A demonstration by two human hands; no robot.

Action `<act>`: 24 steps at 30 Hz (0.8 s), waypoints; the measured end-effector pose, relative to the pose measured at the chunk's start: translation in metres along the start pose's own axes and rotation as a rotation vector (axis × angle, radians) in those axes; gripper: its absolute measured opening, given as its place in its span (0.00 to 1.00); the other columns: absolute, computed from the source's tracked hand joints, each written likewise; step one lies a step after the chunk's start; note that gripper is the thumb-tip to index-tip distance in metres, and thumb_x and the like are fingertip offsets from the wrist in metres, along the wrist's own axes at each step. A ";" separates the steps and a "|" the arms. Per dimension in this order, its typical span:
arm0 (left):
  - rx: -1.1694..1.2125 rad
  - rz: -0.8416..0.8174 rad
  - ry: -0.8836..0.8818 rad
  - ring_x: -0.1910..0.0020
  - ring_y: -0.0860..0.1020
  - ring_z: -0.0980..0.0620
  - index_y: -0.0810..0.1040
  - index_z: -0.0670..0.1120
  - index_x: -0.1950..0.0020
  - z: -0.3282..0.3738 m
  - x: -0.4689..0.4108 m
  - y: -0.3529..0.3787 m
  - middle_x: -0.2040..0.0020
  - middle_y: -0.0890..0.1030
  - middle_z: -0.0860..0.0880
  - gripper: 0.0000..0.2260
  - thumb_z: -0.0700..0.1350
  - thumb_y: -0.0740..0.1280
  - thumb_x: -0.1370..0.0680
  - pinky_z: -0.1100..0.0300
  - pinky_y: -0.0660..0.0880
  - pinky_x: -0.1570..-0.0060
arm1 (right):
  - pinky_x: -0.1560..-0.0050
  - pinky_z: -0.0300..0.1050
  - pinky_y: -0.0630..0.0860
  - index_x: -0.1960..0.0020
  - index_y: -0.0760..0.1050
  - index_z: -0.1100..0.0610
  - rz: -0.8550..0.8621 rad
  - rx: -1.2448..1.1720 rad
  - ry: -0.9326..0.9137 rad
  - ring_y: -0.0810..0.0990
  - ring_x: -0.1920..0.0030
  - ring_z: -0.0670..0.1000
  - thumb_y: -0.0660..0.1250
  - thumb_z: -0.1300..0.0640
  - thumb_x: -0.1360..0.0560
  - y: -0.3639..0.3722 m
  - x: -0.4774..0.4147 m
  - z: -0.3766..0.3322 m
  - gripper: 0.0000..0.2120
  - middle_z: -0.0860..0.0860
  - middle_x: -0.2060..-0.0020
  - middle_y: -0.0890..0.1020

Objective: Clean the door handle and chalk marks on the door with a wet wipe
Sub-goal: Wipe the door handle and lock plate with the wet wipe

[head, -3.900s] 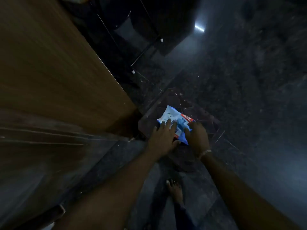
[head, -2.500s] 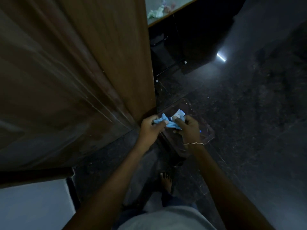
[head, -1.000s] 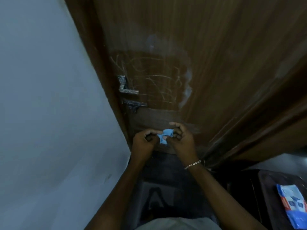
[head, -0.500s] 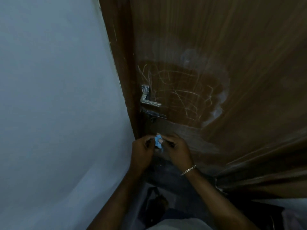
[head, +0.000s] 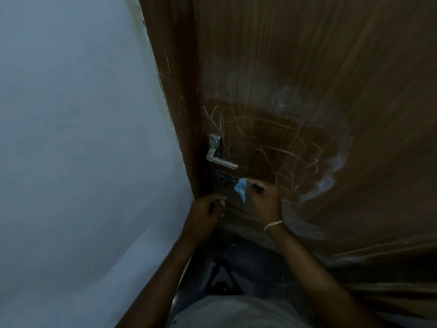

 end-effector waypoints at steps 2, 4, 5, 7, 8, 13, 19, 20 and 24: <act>0.027 0.029 -0.039 0.60 0.83 0.60 0.82 0.46 0.45 -0.003 -0.012 -0.005 0.57 0.83 0.55 0.08 0.39 0.64 0.19 0.67 0.79 0.58 | 0.53 0.30 0.77 0.45 0.82 0.60 0.062 0.012 -0.048 0.82 0.51 0.41 0.72 0.64 0.26 0.005 -0.013 0.000 0.10 0.49 0.51 0.82; 0.053 0.045 -0.062 0.60 0.83 0.58 0.83 0.45 0.47 -0.007 -0.022 -0.010 0.57 0.83 0.55 0.08 0.38 0.64 0.19 0.65 0.80 0.57 | 0.51 0.29 0.76 0.48 0.82 0.60 0.110 0.088 -0.171 0.80 0.52 0.41 0.75 0.63 0.29 0.016 -0.022 0.001 0.09 0.50 0.50 0.80; 0.058 0.050 -0.071 0.60 0.83 0.57 0.83 0.44 0.47 -0.008 -0.026 -0.012 0.58 0.83 0.55 0.08 0.39 0.64 0.19 0.64 0.81 0.57 | 0.49 0.29 0.75 0.49 0.82 0.60 0.115 0.171 -0.254 0.79 0.52 0.40 0.75 0.63 0.29 0.024 -0.026 0.003 0.09 0.50 0.49 0.78; 0.070 0.050 -0.089 0.60 0.83 0.57 0.83 0.43 0.47 -0.011 -0.031 -0.014 0.57 0.83 0.53 0.08 0.39 0.64 0.19 0.64 0.81 0.57 | 0.48 0.31 0.74 0.47 0.81 0.60 0.083 0.399 -0.443 0.76 0.52 0.42 0.72 0.63 0.26 0.039 -0.034 0.006 0.09 0.50 0.48 0.76; 0.075 0.040 -0.096 0.60 0.83 0.58 0.83 0.43 0.48 -0.012 -0.033 -0.015 0.57 0.83 0.53 0.08 0.39 0.64 0.19 0.63 0.81 0.57 | 0.50 0.35 0.76 0.46 0.80 0.61 0.049 0.528 -0.523 0.76 0.52 0.45 0.70 0.63 0.25 0.046 -0.039 0.009 0.08 0.52 0.49 0.76; 0.089 -0.005 -0.122 0.58 0.84 0.53 0.82 0.41 0.48 -0.025 -0.037 -0.025 0.56 0.83 0.49 0.06 0.37 0.65 0.20 0.64 0.81 0.58 | 0.54 0.46 0.76 0.46 0.78 0.63 -0.057 0.919 -0.700 0.76 0.52 0.55 0.70 0.67 0.26 0.062 -0.046 0.025 0.09 0.58 0.50 0.76; 0.127 0.037 -0.149 0.59 0.82 0.52 0.82 0.38 0.47 -0.036 -0.041 -0.039 0.56 0.82 0.46 0.07 0.36 0.65 0.20 0.68 0.79 0.61 | 0.55 0.50 0.77 0.51 0.78 0.65 -0.007 0.925 -0.683 0.76 0.53 0.58 0.69 0.70 0.29 0.066 -0.048 0.015 0.07 0.60 0.50 0.77; 0.127 0.036 -0.144 0.59 0.82 0.52 0.82 0.37 0.47 -0.037 -0.042 -0.040 0.56 0.82 0.45 0.07 0.36 0.65 0.20 0.68 0.79 0.61 | 0.56 0.50 0.77 0.52 0.78 0.65 -0.010 0.935 -0.689 0.76 0.54 0.58 0.70 0.71 0.30 0.069 -0.048 0.014 0.08 0.60 0.50 0.77; 0.125 0.040 -0.122 0.60 0.82 0.53 0.82 0.37 0.46 -0.039 -0.043 -0.045 0.57 0.82 0.47 0.07 0.35 0.65 0.20 0.69 0.78 0.61 | 0.58 0.45 0.71 0.53 0.79 0.65 0.029 0.909 -0.721 0.76 0.56 0.57 0.68 0.70 0.29 0.060 -0.046 0.009 0.06 0.59 0.53 0.78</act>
Point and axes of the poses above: each hand's wrist, its own x-axis away from the middle knuckle, its own y-axis out of the palm, z = x × y, the point moved 2 cm from there along -x, towards the middle knuckle
